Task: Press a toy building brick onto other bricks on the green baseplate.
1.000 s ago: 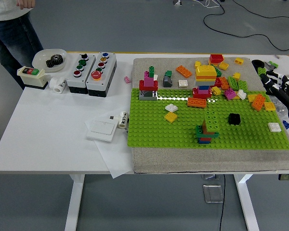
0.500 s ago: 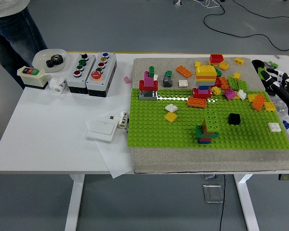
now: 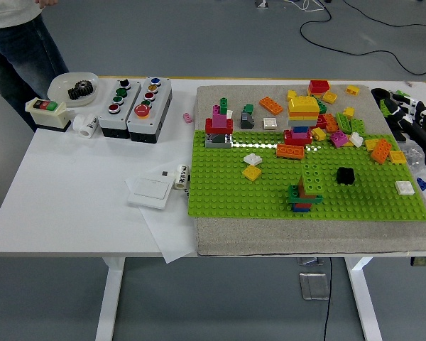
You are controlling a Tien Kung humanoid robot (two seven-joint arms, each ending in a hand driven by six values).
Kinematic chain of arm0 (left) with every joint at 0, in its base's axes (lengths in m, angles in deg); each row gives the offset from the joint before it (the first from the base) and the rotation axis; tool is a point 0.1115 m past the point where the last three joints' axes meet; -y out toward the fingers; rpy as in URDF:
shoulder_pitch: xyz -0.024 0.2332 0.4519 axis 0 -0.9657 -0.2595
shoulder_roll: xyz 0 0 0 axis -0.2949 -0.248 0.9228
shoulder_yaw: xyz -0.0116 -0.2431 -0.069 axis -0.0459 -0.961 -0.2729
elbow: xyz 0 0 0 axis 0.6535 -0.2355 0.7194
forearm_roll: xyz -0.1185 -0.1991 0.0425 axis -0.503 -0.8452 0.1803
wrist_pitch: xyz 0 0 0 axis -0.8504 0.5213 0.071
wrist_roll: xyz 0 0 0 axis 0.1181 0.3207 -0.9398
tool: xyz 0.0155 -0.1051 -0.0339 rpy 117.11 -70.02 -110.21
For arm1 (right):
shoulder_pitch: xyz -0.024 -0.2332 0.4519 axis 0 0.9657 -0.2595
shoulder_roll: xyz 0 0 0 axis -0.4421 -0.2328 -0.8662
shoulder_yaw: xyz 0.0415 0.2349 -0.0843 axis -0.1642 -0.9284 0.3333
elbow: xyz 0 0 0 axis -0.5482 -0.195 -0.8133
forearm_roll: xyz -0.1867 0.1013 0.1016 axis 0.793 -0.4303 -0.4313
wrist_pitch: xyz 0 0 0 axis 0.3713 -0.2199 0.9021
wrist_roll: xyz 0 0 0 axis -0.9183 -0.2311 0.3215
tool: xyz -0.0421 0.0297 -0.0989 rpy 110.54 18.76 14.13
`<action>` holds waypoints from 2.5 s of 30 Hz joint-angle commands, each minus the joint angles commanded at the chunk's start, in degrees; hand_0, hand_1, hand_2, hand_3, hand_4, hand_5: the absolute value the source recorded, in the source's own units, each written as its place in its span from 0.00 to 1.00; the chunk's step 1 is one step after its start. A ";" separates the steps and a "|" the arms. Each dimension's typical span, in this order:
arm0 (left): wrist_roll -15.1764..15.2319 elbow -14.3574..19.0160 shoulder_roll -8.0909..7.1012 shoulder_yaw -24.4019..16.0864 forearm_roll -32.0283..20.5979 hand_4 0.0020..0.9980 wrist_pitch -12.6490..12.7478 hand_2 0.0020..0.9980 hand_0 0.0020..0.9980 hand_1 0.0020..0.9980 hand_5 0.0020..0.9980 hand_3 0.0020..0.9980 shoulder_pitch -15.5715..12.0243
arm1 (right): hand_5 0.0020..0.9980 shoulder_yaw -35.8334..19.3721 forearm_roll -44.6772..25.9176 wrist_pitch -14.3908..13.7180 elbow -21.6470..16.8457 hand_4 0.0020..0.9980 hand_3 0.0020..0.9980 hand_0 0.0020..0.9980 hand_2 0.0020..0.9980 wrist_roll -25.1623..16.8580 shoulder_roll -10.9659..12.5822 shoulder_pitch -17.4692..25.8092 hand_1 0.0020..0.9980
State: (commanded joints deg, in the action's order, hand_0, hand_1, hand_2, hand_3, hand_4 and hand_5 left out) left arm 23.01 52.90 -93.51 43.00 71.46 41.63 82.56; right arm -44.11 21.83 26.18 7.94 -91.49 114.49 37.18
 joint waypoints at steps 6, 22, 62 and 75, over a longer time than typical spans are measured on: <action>-0.02 -0.07 -0.06 0.08 -0.07 0.67 -0.02 0.66 0.49 0.57 0.75 0.63 0.12 | 0.77 0.02 0.53 -0.07 -0.11 0.98 0.87 0.77 0.83 0.16 -0.06 -0.45 0.79; 0.14 -0.06 -0.08 0.45 -0.71 0.67 0.02 0.65 0.49 0.57 0.75 0.63 0.51 | 0.75 -0.31 2.11 -0.56 0.12 0.97 0.87 0.78 0.83 1.51 0.29 -1.02 0.80; -0.23 -0.04 -0.01 -0.12 0.11 0.67 -0.05 0.65 0.49 0.57 0.75 0.63 0.10 | 0.40 -3.93 23.70 8.07 14.49 0.83 0.74 0.70 0.76 -2.80 -1.66 -1.84 0.72; -0.07 -0.05 -0.08 0.26 -0.31 0.67 -0.10 0.65 0.49 0.56 0.75 0.63 0.38 | 0.25 0.70 35.01 13.84 19.92 0.81 0.67 0.63 0.71 -8.13 -2.57 -4.91 0.65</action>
State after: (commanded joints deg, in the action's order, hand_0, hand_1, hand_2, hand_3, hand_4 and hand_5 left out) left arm 22.94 52.85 -93.59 43.26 71.16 41.53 82.94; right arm -43.42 56.85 40.02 27.86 -99.61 111.92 32.26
